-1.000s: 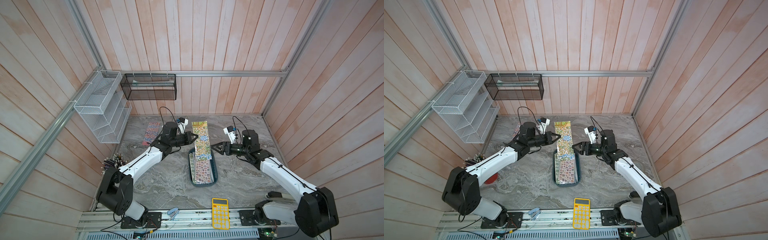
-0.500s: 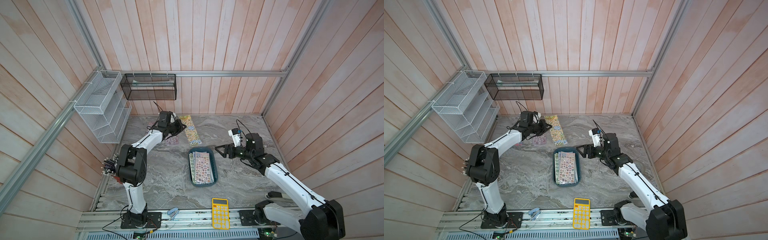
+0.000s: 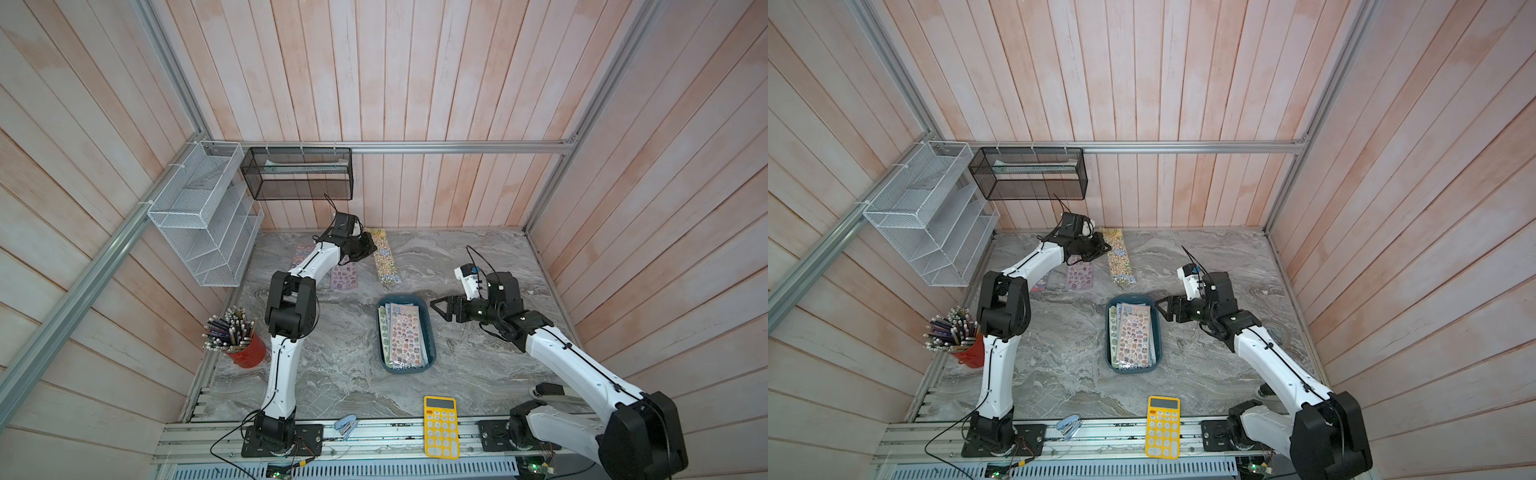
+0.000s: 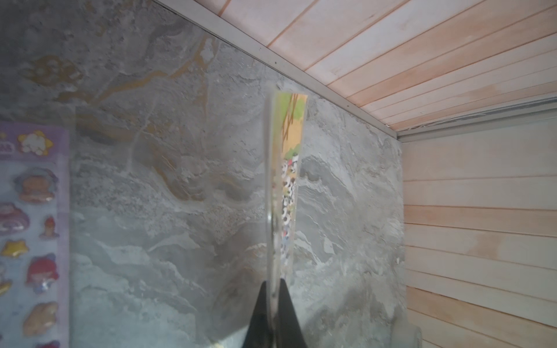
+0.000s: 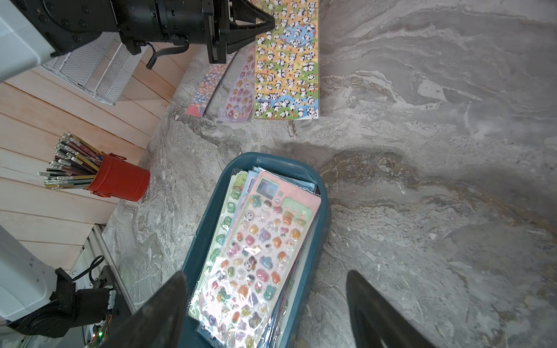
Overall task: Take the stickers out of the storage box
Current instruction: Place the sticker at the center of the board.
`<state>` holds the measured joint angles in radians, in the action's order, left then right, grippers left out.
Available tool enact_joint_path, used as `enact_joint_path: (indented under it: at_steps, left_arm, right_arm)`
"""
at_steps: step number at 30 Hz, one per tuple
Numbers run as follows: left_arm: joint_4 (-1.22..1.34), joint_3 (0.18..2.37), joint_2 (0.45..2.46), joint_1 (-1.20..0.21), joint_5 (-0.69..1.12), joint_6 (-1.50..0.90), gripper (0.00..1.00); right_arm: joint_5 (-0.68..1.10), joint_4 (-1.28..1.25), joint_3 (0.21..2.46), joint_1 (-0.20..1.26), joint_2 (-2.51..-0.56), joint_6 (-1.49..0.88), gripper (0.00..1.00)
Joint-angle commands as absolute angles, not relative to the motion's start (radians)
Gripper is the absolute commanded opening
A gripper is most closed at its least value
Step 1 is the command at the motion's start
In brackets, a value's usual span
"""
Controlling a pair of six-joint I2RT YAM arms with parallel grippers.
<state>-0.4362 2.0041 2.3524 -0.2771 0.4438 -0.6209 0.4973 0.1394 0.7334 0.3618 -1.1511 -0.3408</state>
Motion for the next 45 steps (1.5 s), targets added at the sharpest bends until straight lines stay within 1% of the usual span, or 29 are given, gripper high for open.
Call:
enact_joint_path:
  at_steps: [1, 12, 20, 23, 26, 32, 38, 42, 44, 45]
  left_arm:
    - [-0.587, 2.103, 2.425, -0.277, 0.384, -0.525, 0.0]
    - [-0.616, 2.196, 2.503, -0.276, 0.368, -0.499, 0.0]
    - [-0.668, 2.283, 2.547, -0.269, 0.334, -0.462, 0.12]
    - [-0.686, 2.307, 2.566, -0.265, 0.325, -0.447, 0.13]
    - [-0.688, 2.313, 2.582, -0.265, 0.32, -0.44, 0.15]
    - [-0.701, 2.332, 2.603, -0.262, 0.292, -0.433, 0.27]
    - [-0.707, 2.352, 2.575, -0.26, 0.255, -0.44, 0.28]
    - [-0.67, 2.295, 2.509, -0.274, 0.256, -0.456, 0.28]
    - [-0.641, 2.241, 2.463, -0.297, 0.254, -0.447, 0.25]
    - [-0.632, 2.212, 2.439, -0.311, 0.245, -0.442, 0.22]
  right_arm:
    - [0.494, 0.117, 0.72, 0.36, -1.163, -0.345, 0.83]
    - [0.498, 0.11, 0.732, 0.36, -1.194, -0.348, 0.83]
    - [0.497, 0.106, 0.742, 0.36, -1.214, -0.351, 0.83]
    - [0.493, 0.112, 0.751, 0.36, -1.217, -0.345, 0.83]
    - [0.49, 0.116, 0.753, 0.36, -1.218, -0.342, 0.83]
    - [0.488, 0.121, 0.756, 0.36, -1.226, -0.338, 0.83]
    - [0.486, 0.118, 0.756, 0.36, -1.23, -0.339, 0.83]
    - [0.482, 0.114, 0.756, 0.36, -1.229, -0.342, 0.83]
    - [0.482, 0.114, 0.755, 0.36, -1.229, -0.342, 0.8]
    - [0.479, 0.114, 0.756, 0.36, -1.228, -0.342, 0.78]
